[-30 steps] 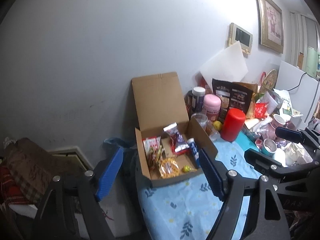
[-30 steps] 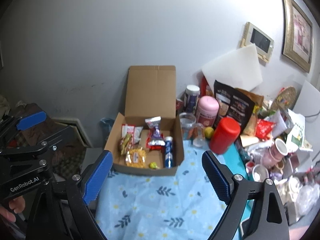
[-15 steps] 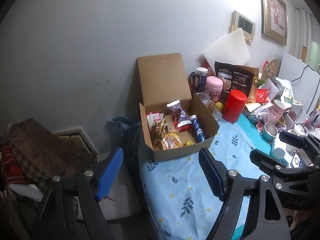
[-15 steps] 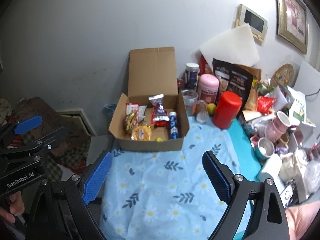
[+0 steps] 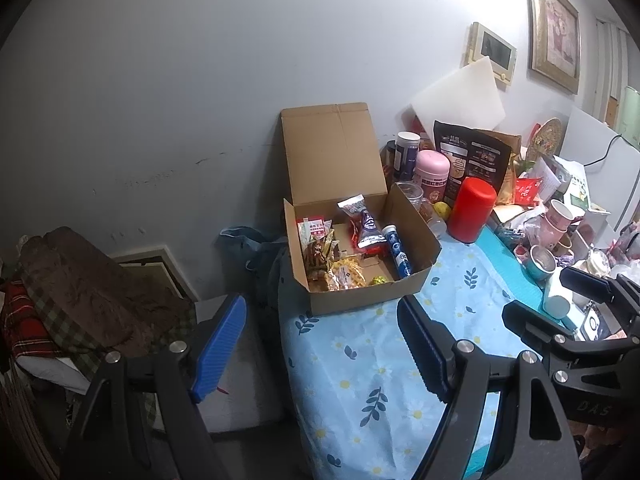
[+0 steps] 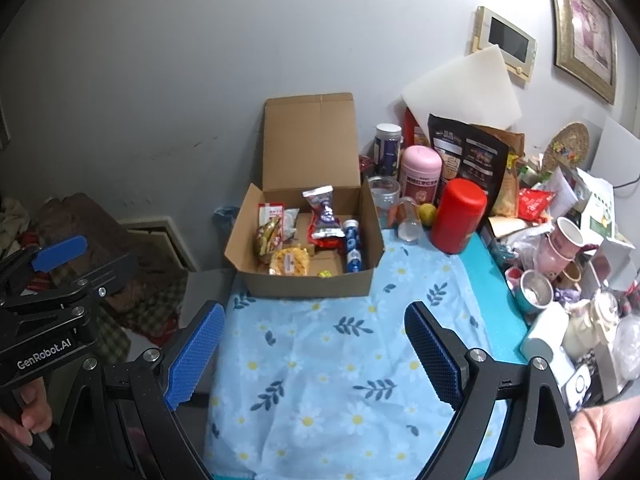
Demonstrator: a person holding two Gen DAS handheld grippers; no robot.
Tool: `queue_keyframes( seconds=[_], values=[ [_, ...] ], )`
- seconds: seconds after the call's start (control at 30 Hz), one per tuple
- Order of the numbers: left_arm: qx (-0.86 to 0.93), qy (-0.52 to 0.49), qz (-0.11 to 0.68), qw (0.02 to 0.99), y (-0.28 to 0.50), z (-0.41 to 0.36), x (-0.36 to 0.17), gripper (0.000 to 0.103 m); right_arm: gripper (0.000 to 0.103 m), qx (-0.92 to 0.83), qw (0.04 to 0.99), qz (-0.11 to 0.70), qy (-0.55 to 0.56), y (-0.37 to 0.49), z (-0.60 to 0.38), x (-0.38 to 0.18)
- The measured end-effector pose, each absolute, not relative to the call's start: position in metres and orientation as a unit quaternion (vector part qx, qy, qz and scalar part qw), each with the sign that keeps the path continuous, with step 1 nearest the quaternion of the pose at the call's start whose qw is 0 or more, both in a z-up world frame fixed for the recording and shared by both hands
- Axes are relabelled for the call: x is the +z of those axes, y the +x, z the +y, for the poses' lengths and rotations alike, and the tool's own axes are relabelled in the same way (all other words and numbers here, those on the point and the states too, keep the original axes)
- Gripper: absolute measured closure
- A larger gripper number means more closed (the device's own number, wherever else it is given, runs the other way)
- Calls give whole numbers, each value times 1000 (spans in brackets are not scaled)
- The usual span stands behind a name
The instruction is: Organize snacks
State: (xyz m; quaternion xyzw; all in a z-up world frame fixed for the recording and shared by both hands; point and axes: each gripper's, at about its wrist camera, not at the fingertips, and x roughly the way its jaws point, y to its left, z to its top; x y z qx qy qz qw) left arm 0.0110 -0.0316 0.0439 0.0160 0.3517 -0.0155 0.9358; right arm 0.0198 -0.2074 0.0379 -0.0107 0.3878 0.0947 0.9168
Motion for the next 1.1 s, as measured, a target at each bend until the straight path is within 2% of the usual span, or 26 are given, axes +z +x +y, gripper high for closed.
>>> queue_keyframes(
  seconds=[1.1],
  values=[
    [-10, 6, 373, 928, 14, -31, 37, 25, 10, 91, 916, 390, -7, 18, -208, 38]
  ],
)
